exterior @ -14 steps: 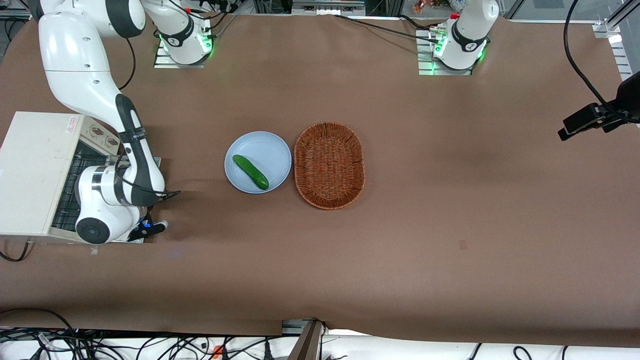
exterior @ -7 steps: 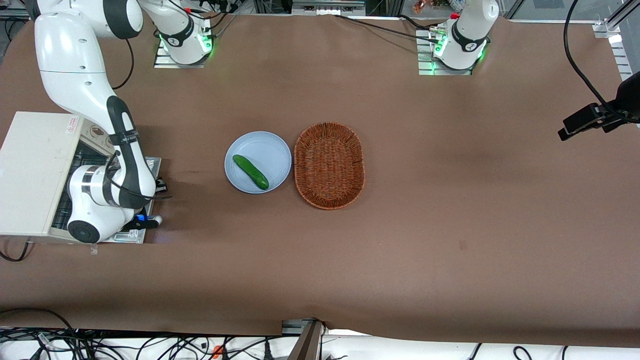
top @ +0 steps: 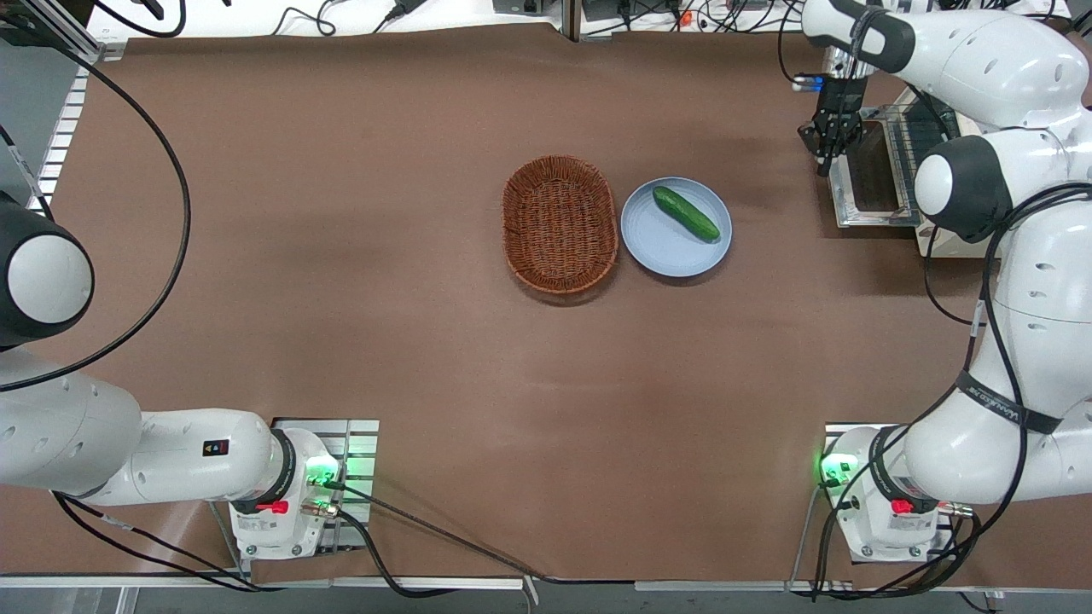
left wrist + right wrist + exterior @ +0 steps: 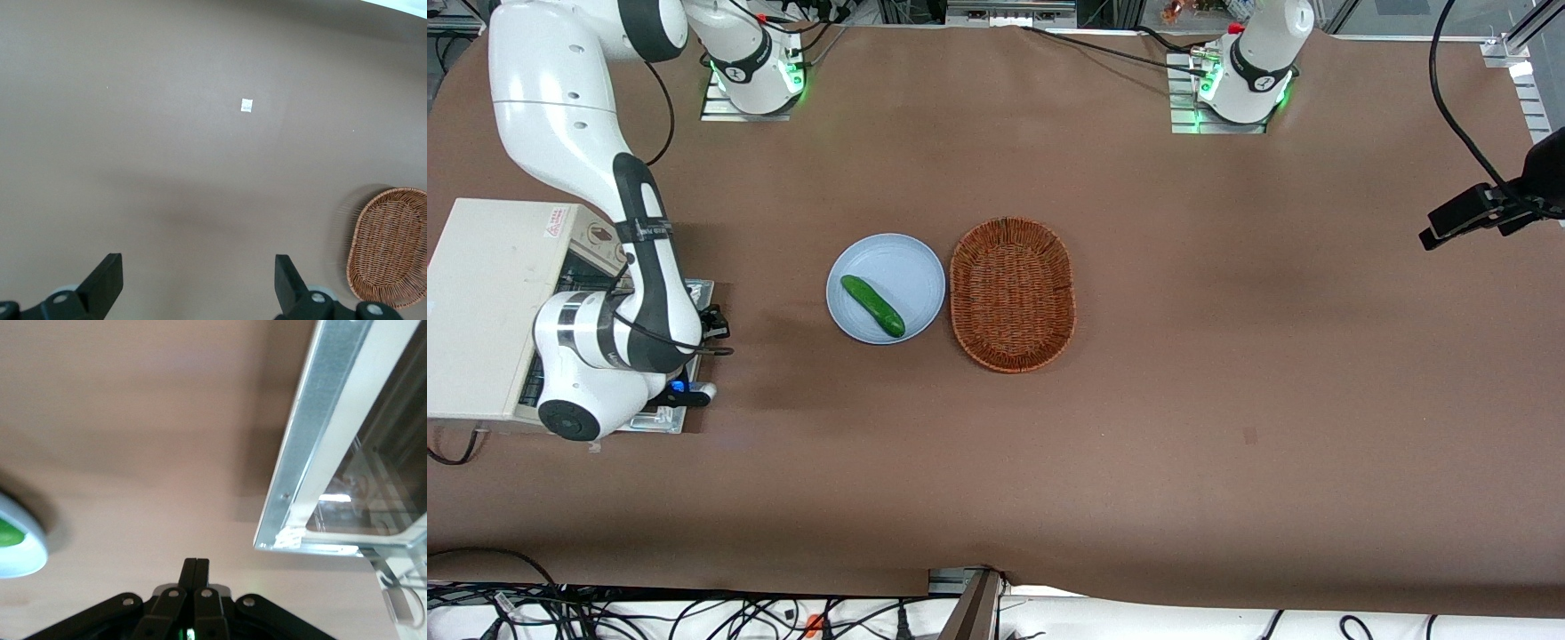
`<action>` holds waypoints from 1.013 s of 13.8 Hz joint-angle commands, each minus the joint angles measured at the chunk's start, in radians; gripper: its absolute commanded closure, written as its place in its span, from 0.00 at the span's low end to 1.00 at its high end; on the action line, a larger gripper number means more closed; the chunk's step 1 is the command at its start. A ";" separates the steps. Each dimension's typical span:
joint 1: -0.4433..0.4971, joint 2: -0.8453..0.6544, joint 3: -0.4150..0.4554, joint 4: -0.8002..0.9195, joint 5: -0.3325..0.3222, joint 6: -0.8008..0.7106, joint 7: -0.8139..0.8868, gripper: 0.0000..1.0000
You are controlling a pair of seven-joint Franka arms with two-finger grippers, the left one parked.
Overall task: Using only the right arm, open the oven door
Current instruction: 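Push the glass door fully down flat with the right gripper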
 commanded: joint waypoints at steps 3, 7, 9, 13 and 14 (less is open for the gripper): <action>0.017 -0.157 0.008 0.013 0.001 -0.012 -0.005 1.00; 0.019 -0.290 0.007 -0.045 -0.002 0.028 -0.022 0.82; 0.017 -0.349 -0.001 -0.082 -0.004 0.056 -0.062 0.57; 0.011 -0.438 -0.010 -0.082 -0.004 0.018 -0.100 0.00; 0.010 -0.467 -0.016 -0.082 -0.005 -0.005 -0.100 0.00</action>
